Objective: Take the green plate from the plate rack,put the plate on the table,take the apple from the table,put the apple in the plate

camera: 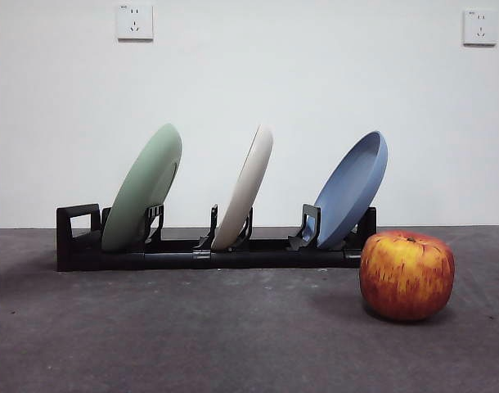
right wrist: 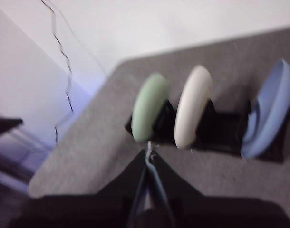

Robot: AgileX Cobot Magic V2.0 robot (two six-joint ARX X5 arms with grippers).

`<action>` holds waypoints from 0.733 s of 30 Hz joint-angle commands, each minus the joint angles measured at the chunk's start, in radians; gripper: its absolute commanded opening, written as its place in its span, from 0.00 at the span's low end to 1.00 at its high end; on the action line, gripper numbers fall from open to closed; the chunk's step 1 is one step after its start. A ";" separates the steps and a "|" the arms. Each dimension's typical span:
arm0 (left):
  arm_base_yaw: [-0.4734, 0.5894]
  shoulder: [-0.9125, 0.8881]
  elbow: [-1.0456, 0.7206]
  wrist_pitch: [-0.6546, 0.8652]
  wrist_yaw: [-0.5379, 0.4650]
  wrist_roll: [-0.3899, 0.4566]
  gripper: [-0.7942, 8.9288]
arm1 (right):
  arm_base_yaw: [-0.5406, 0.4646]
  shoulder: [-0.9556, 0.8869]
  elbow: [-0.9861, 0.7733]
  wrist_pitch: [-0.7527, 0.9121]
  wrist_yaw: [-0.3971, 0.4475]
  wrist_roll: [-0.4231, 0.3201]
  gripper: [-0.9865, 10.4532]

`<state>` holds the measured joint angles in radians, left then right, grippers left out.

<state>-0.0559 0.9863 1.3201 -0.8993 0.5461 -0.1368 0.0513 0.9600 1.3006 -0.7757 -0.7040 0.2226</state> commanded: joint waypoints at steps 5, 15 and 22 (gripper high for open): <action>-0.061 0.148 0.171 -0.078 0.005 0.054 0.16 | 0.062 0.192 0.245 -0.223 0.060 -0.150 0.19; -0.125 0.282 0.274 -0.059 -0.045 0.037 0.53 | 0.158 0.312 0.382 -0.243 0.189 -0.156 0.62; -0.149 0.454 0.422 -0.069 -0.208 0.013 0.53 | 0.203 0.352 0.404 -0.243 0.248 -0.155 0.61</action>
<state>-0.1997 1.4162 1.7245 -0.9665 0.3477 -0.1165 0.2504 1.3079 1.6970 -1.0245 -0.4622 0.0772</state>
